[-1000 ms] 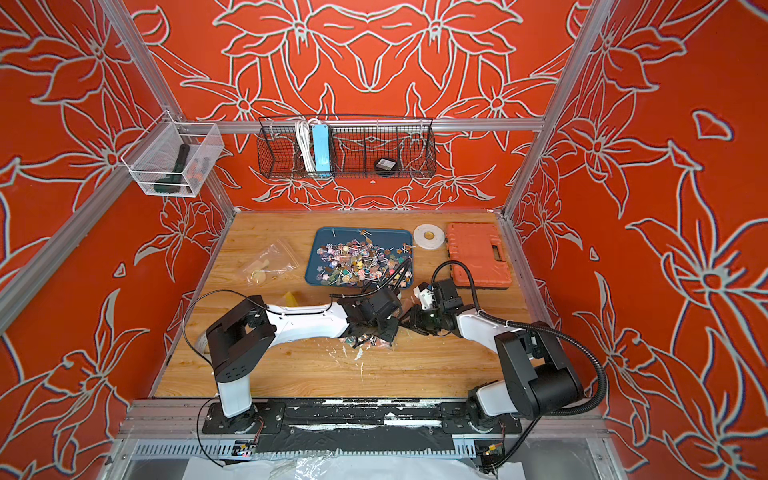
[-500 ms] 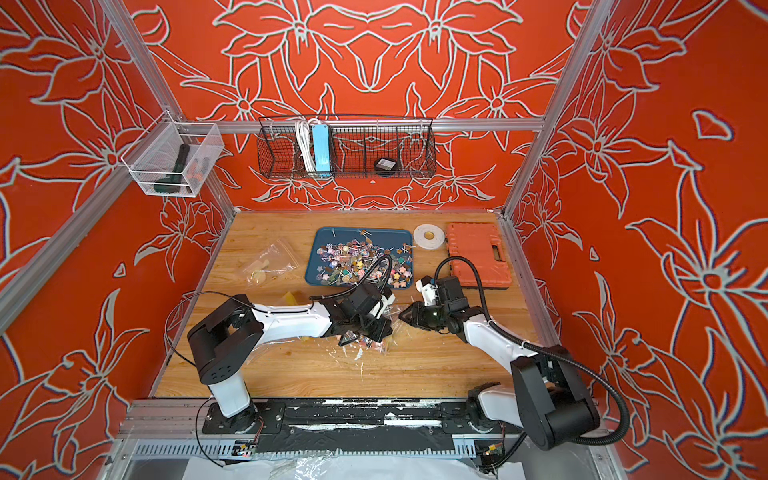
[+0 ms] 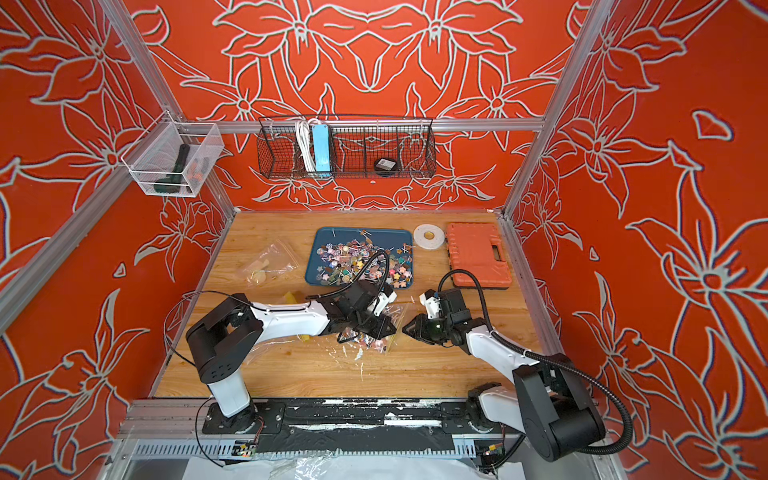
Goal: Pour candies out of the ziploc bag
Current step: Open the ziploc bag at the center of the board.
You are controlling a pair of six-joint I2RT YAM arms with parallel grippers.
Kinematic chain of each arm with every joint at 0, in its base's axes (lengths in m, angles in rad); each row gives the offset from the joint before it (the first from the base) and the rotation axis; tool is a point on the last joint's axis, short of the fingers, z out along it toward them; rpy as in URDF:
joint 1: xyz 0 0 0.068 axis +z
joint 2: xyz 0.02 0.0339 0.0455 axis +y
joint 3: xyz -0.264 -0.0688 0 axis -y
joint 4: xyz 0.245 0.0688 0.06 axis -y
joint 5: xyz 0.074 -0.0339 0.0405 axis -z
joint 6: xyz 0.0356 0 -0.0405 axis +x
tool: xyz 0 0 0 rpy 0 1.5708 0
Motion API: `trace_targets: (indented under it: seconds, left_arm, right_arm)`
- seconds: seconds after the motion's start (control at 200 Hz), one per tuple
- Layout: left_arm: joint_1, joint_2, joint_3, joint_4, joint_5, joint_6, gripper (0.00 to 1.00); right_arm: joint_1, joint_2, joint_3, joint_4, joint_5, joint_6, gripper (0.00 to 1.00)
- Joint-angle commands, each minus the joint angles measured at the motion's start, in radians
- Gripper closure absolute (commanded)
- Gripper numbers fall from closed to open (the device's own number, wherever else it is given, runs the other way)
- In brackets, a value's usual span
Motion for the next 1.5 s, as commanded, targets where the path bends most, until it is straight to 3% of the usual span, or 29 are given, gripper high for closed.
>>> trace_targets:
  seconds: [0.0, 0.39, 1.496]
  left_arm:
    - [0.009, 0.0, -0.01, 0.032, 0.026, -0.004, 1.0]
    - [0.015, 0.003, -0.025, 0.039, 0.018, -0.004, 1.0]
    - [0.02, 0.022, -0.03, 0.047, 0.024, -0.007, 1.0]
  right_arm:
    - [0.006, 0.032, -0.003, 0.08, -0.036, 0.026, 0.68]
    - [0.011, 0.126, 0.028, 0.148, -0.06, 0.043, 0.7]
    - [0.043, 0.173, 0.076, 0.187, -0.059, 0.08, 0.81]
